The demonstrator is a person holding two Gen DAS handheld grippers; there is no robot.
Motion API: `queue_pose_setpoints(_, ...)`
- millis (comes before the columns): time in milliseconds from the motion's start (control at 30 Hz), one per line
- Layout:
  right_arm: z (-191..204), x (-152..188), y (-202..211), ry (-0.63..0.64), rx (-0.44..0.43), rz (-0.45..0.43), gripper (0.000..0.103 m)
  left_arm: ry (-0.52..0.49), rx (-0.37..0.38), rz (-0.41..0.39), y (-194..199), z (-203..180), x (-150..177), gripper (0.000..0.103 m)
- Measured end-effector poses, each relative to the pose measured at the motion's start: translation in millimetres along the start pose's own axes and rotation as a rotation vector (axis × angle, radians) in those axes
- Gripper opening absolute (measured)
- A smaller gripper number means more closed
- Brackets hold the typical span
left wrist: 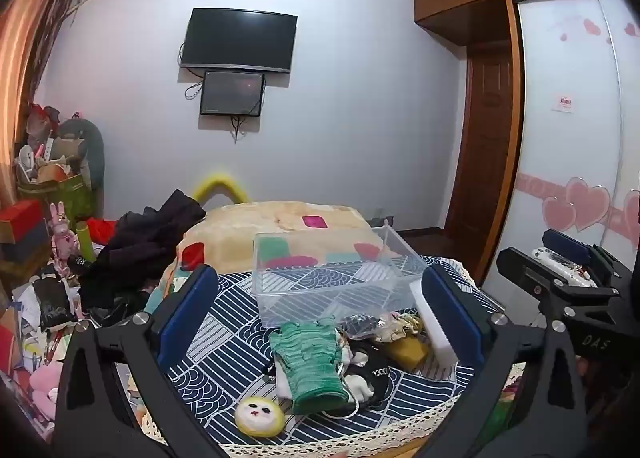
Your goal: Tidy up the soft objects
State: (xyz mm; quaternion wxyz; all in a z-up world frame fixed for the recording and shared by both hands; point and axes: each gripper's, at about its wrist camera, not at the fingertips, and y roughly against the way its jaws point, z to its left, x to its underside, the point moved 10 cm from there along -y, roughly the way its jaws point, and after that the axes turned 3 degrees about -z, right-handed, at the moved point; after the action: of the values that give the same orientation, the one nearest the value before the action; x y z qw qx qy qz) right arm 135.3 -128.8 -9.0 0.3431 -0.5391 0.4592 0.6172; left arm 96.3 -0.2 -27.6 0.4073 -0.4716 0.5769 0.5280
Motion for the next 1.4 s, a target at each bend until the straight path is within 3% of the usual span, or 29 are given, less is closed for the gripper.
queue_pose_setpoints(433, 2.8, 0.0, 0.7, 0.019, 0.01, -0.006, 0.103, -0.047, -0.003, -0.055, 10.2, -10.7, -8.7, 0.103)
queue_pose_setpoints(1400, 3.5, -10.7, 7.8, 0.021, 0.009, -0.032, 0.103, -0.036, 0.001, -0.047, 7.4, -11.5, -5.8, 0.103)
